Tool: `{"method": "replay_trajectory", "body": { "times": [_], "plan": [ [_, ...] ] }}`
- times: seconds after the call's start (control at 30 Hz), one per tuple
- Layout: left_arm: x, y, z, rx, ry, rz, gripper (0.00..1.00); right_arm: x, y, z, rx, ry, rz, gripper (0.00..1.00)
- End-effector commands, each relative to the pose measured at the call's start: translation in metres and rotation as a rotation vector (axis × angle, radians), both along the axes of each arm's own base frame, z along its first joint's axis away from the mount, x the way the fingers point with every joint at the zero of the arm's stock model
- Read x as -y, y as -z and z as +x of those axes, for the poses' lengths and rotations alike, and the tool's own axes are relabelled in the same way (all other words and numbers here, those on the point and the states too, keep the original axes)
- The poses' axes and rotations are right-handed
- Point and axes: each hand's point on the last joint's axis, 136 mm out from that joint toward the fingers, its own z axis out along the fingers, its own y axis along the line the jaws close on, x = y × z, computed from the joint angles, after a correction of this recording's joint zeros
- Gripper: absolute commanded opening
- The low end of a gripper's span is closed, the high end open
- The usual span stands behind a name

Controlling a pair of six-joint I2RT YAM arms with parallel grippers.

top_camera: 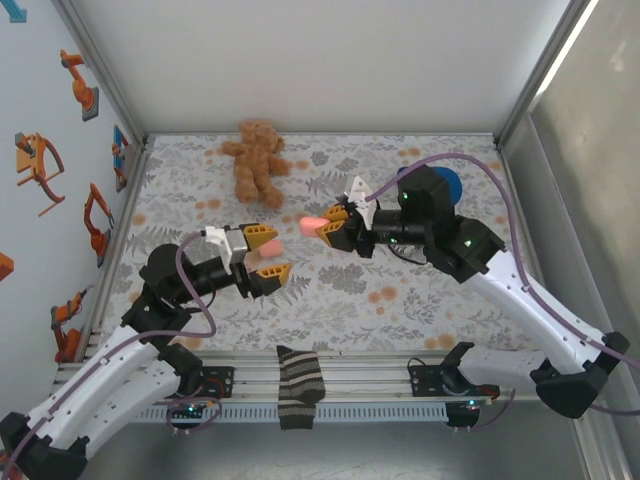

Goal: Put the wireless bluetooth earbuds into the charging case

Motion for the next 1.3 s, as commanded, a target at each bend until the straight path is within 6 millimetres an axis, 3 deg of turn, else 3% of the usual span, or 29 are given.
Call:
{"method": "replay_trajectory", "body": {
  "times": [0.0, 0.23, 0.43, 0.83, 1.27],
  "plan": [
    [-0.016, 0.012, 0.005, 0.016, -0.101, 0.052, 0.80, 0.009, 0.019, 0.016, -0.069, 0.112, -0.035, 0.08],
    [-0.050, 0.013, 0.016, 0.029, -0.316, 0.064, 0.84, 0.017, 0.066, 0.039, -0.245, 0.219, -0.089, 0.07],
    [-0.067, 0.018, 0.020, 0.015, -0.406, 0.095, 0.85, 0.019, 0.114, 0.044, -0.416, 0.246, -0.152, 0.06],
    [-0.070, 0.015, 0.015, 0.033, -0.400, 0.096, 0.86, 0.025, 0.196, 0.039, -0.662, 0.271, -0.282, 0.06],
    [-0.070, 0.027, 0.019, 0.026, -0.418, 0.128, 0.86, 0.039, 0.262, 0.033, -0.822, 0.293, -0.376, 0.05]
  ]
}}
